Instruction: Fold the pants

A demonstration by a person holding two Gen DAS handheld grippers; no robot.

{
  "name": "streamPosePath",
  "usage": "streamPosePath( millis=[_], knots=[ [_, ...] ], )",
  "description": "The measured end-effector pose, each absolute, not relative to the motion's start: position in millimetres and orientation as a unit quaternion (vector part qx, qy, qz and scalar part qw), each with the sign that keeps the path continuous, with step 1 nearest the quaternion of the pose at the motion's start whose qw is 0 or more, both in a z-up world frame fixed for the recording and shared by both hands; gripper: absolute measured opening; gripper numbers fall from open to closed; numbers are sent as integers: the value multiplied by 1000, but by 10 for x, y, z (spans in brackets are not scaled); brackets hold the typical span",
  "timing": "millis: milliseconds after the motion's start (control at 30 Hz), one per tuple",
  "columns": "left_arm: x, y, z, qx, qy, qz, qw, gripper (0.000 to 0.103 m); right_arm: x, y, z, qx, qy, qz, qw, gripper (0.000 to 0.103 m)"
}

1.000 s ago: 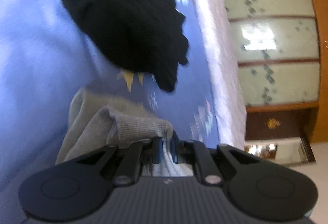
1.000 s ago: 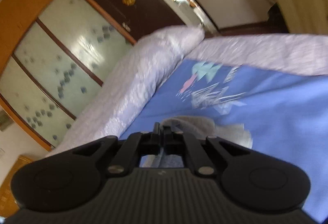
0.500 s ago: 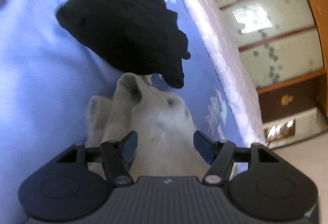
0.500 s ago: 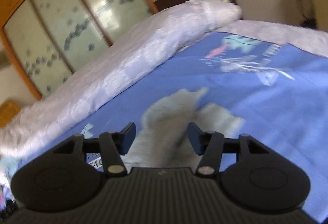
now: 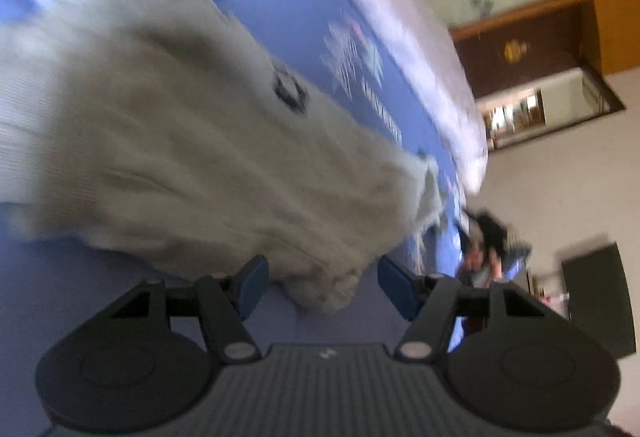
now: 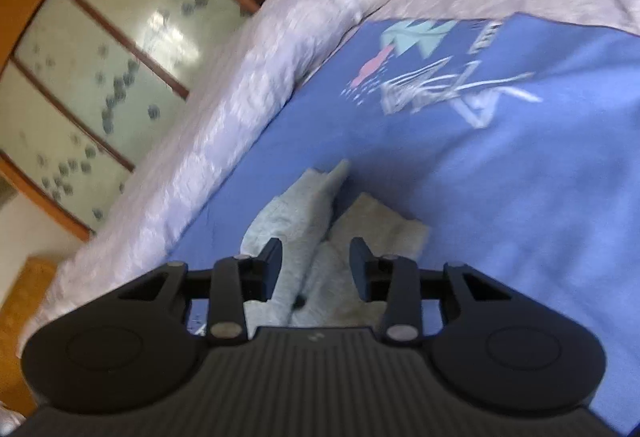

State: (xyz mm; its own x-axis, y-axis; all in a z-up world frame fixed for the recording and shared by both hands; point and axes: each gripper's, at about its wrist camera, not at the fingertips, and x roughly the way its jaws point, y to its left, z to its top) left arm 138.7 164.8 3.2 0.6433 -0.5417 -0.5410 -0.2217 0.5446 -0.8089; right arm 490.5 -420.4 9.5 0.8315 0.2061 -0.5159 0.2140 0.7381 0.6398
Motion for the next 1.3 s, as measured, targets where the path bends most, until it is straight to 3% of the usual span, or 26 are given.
streamPosePath(
  millis=[133, 200, 233, 267, 300, 333, 400, 500, 600, 667, 700, 733, 767, 900, 1000, 1167, 1200, 1267, 1300],
  knots=[
    [1647, 1478, -226, -481, 427, -124, 755, 67, 5314, -4131, 9, 363, 290, -4, 885, 42],
    [1720, 1458, -335, -480, 434, -124, 752, 63, 5503, -4069, -71, 331, 313, -11, 890, 41],
    [1744, 1457, -378, -476, 437, -120, 754, 50, 5584, -4031, -120, 308, 328, -18, 893, 35],
    [1727, 1480, -406, -472, 439, -118, 755, 40, 5609, -4006, -151, 289, 333, -22, 897, 21],
    [1726, 1503, -429, -471, 441, -115, 755, 19, 5594, -3999, -142, 281, 328, -25, 902, 6],
    [1701, 1524, -448, -474, 443, -113, 753, 8, 5515, -4023, -83, 292, 300, -25, 908, 6],
    [1648, 1609, -482, -489, 438, -111, 746, 7, 5304, -4083, 126, 324, 239, -8, 915, 5],
    [1576, 1727, -423, -495, 423, -112, 751, 7, 5000, -4165, 384, 342, 215, -5, 915, 6],
    [1496, 1795, -384, -498, 416, -119, 752, 7, 4776, -4200, 402, 300, 242, -33, 922, 8],
    [1459, 1802, -402, -503, 424, -116, 745, 8, 4812, -4262, 214, 277, 301, -59, 910, 19],
    [1445, 1800, -416, -506, 429, -111, 740, 8, 4832, -4365, 90, 297, 333, -63, 893, 43],
    [1430, 1805, -429, -507, 431, -112, 738, 10, 4793, -4491, 5, 335, 344, -80, 874, 50],
    [1395, 1811, -428, -508, 432, -116, 736, 12, 4674, -4622, -47, 384, 330, -90, 858, 50],
    [1298, 1843, -409, -508, 427, -120, 739, 40, 4265, -4787, -174, 476, 303, -48, 824, 51],
    [1302, 1858, -452, -518, 427, -112, 733, 44, 4257, -4642, -364, 523, 323, -7, 789, 51],
    [1305, 1915, -492, -533, 422, -100, 727, 49, 4603, -4269, -403, 490, 307, -6, 816, 52],
    [1298, 1942, -514, -540, 420, -99, 722, 49, 4678, -4250, -398, 482, 303, -14, 822, 49],
    [1286, 1988, -556, -559, 416, -97, 711, 49, 4843, -4347, -321, 450, 309, -55, 836, 11],
    [1278, 2006, -566, -563, 414, -97, 708, 50, 4868, -4408, -288, 446, 300, -67, 840, 10]
  ],
)
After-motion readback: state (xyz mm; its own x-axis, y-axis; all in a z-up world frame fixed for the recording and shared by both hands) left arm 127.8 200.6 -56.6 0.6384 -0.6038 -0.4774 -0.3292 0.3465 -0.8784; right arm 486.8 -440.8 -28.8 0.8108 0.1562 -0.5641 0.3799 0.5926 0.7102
